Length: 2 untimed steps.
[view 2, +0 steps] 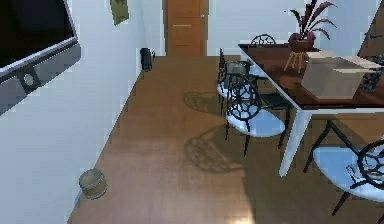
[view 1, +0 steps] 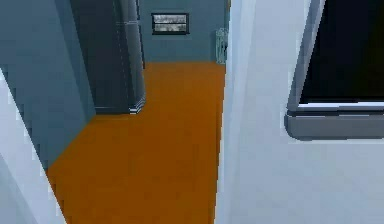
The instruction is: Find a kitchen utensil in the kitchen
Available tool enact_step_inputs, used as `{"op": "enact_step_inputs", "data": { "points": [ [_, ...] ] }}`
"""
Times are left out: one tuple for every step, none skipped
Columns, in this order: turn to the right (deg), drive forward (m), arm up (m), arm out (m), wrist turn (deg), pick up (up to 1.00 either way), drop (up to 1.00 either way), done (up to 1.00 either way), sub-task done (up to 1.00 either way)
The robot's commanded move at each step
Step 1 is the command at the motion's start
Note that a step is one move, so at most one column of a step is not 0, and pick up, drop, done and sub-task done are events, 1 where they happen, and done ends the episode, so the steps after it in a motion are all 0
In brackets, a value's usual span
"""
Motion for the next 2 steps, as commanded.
{"op": "enact_step_inputs", "data": {
  "points": [
    [6.0,0.00,0.00,0.00,0.0,0.00,0.00,0.00,0.00],
    [3.0,0.00,0.00,0.00,0.0,0.00,0.00,0.00,0.00]
  ]
}}
